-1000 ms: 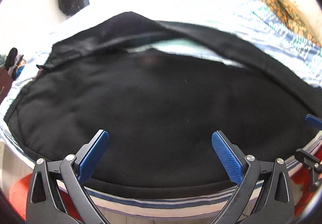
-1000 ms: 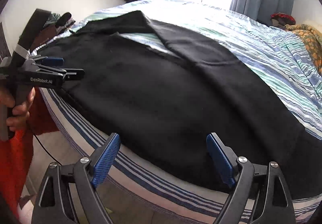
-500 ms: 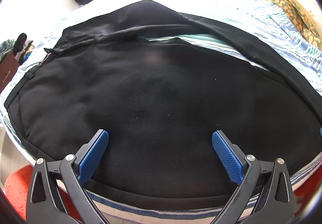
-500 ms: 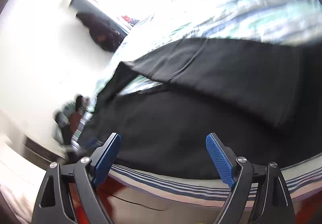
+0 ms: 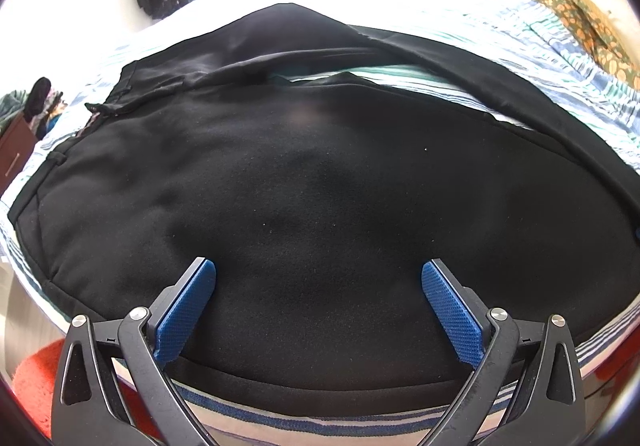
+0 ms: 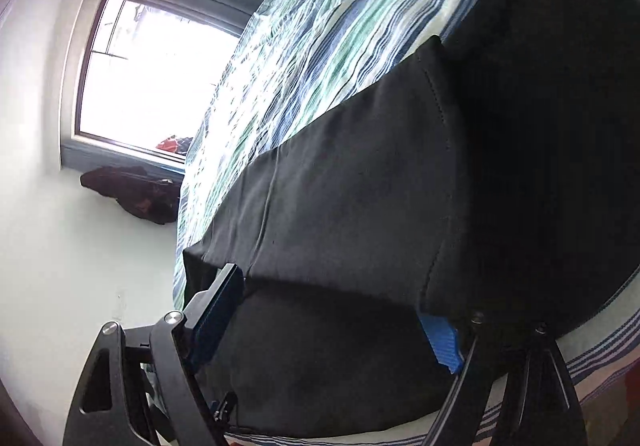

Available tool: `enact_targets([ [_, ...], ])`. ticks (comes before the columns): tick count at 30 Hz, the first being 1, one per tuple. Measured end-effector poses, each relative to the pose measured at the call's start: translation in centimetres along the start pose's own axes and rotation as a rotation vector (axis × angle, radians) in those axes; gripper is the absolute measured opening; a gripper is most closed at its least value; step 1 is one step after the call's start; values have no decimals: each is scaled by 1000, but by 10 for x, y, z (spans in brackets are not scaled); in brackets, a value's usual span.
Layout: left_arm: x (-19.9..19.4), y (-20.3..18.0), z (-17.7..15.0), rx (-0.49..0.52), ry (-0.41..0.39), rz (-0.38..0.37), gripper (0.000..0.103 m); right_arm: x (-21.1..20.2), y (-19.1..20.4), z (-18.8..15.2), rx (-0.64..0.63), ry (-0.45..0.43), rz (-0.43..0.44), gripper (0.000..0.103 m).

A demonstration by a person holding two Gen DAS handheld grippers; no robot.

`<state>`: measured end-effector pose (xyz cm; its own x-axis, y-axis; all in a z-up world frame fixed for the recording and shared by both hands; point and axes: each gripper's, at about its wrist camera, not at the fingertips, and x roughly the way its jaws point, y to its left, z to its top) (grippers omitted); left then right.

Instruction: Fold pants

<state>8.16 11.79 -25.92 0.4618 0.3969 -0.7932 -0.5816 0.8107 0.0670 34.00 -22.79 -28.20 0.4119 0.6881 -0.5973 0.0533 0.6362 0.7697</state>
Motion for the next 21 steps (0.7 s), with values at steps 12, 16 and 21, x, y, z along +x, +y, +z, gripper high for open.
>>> enact_targets([
  [12,0,-2,0,-1,-4,-1,103,-10,-20,2,88,-18,72,80],
  [16,0,-1,0,3,-10,4,103,-15,-38,2,262,-67,39,58],
  [21,-2,2,14,15,66,-31,102,-20,-26,16,80,-56,-114,13],
])
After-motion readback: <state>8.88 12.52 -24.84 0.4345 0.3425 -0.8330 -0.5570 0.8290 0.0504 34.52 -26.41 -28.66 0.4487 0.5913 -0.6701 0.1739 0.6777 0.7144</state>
